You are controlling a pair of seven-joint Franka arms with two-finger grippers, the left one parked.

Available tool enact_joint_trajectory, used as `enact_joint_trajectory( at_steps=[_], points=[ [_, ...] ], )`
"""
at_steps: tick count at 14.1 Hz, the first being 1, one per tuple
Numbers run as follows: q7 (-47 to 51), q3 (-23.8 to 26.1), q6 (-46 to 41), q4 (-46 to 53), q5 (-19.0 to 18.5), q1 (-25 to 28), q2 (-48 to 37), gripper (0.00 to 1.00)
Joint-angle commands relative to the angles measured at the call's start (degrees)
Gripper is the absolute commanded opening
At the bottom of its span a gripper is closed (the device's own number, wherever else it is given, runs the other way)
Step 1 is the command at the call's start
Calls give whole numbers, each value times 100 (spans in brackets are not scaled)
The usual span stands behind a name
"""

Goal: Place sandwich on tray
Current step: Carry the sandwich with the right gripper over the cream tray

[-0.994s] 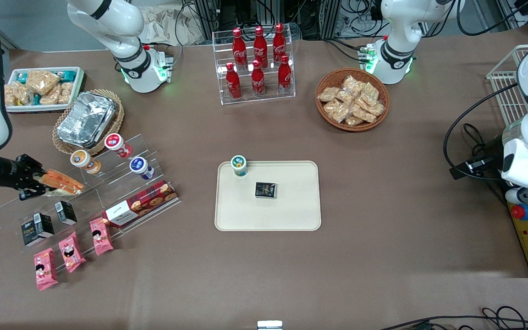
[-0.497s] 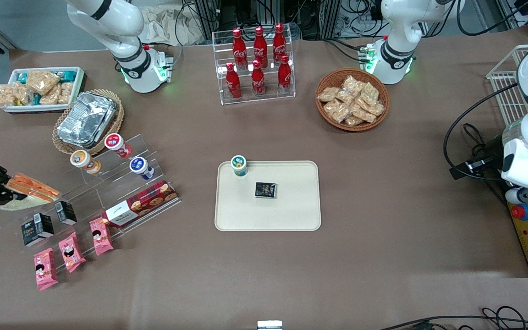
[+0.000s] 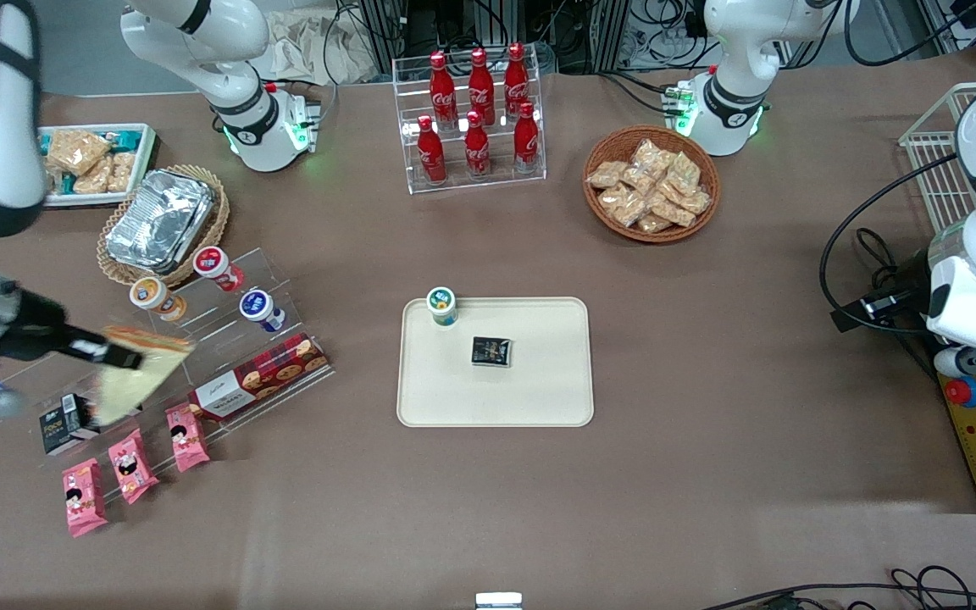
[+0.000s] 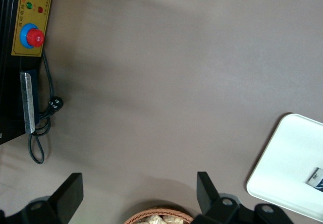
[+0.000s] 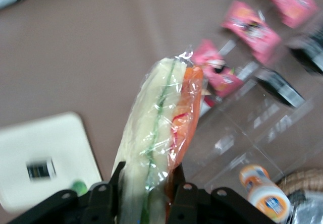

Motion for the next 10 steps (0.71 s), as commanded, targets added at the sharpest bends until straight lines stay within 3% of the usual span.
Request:
enact_joint_trajectory(
  at_steps=[1,6,10],
  points=[
    [-1340,-77,312,96,-118,641,71,43],
    [-2362,-68,796,96,-1330,1941,396,43],
    [-3136,-68,1411,96,-1341,2435,949,43]
  ],
)
